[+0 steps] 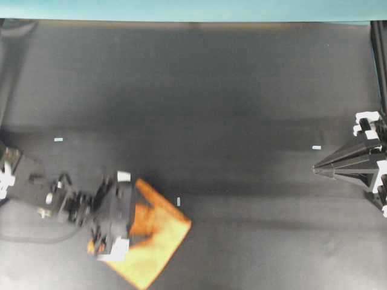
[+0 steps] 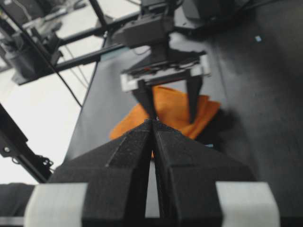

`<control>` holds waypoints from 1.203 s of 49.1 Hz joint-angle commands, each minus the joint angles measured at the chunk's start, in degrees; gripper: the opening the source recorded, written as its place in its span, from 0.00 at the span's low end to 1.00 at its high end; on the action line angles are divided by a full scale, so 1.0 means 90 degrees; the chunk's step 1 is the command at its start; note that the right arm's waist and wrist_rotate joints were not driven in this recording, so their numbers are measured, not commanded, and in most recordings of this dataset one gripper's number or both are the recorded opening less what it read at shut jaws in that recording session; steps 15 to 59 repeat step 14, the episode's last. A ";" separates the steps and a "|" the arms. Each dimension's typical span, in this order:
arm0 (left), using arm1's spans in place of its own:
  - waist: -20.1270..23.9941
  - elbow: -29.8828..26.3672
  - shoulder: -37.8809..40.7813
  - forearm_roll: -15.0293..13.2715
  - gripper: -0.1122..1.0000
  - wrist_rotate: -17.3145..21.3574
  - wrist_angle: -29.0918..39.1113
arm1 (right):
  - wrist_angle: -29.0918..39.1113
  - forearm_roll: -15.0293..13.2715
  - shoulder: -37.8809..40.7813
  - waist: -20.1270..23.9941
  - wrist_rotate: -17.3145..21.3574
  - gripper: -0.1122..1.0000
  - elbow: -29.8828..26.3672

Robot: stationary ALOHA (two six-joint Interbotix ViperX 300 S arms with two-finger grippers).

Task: Push an orange cloth with the left arm to wipe the desk.

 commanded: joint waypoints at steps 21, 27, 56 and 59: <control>-0.0947 -0.0205 0.0195 0.0010 0.83 -0.0342 0.0166 | -0.0039 0.0000 -0.0010 0.0000 0.0000 0.10 -0.0039; -0.0947 -0.0205 0.0195 0.0010 0.83 -0.0342 0.0166 | -0.0039 0.0000 -0.0010 0.0000 0.0000 0.10 -0.0039; -0.0947 -0.0205 0.0195 0.0010 0.83 -0.0342 0.0166 | -0.0039 0.0000 -0.0010 0.0000 0.0000 0.10 -0.0039; -0.0947 -0.0205 0.0195 0.0010 0.83 -0.0342 0.0166 | -0.0039 0.0000 -0.0010 0.0000 0.0000 0.10 -0.0039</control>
